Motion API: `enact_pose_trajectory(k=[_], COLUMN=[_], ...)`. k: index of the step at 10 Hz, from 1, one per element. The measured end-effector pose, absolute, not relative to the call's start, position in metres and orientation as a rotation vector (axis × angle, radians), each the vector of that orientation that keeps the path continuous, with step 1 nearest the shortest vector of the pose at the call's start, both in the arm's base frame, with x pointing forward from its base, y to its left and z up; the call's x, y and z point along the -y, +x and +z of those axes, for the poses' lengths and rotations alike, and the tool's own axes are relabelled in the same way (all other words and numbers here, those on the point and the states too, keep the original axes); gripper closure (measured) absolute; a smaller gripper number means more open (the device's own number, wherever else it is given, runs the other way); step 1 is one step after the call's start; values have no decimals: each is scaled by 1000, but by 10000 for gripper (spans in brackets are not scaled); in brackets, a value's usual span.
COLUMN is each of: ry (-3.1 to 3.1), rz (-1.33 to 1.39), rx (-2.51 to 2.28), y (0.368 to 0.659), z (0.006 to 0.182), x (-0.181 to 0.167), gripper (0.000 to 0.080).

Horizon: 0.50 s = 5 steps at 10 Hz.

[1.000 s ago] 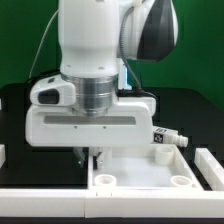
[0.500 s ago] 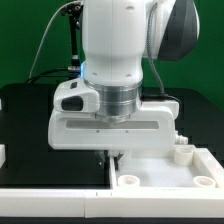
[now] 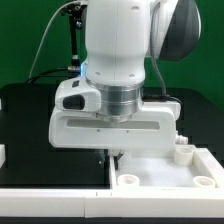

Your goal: Assemble one leg

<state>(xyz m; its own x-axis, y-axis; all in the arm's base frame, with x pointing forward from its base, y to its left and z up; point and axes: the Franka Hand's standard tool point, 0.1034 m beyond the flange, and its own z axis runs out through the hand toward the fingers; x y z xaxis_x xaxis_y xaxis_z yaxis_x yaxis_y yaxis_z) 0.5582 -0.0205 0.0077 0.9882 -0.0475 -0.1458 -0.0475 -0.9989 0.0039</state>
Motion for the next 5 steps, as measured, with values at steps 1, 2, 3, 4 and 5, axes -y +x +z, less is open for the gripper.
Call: enact_pose_trajectory(k=[1,2,3,4,5], ry=[3132,3132,3133,3140,3147], rz=[-230,-230,-237,-238,-233], rx=[75,75,73,74,69], y=[558,558,558,553,541], z=[8,8,11,28,44], x=[21,21,19,14,9], gripper=[538,388,388,242,171])
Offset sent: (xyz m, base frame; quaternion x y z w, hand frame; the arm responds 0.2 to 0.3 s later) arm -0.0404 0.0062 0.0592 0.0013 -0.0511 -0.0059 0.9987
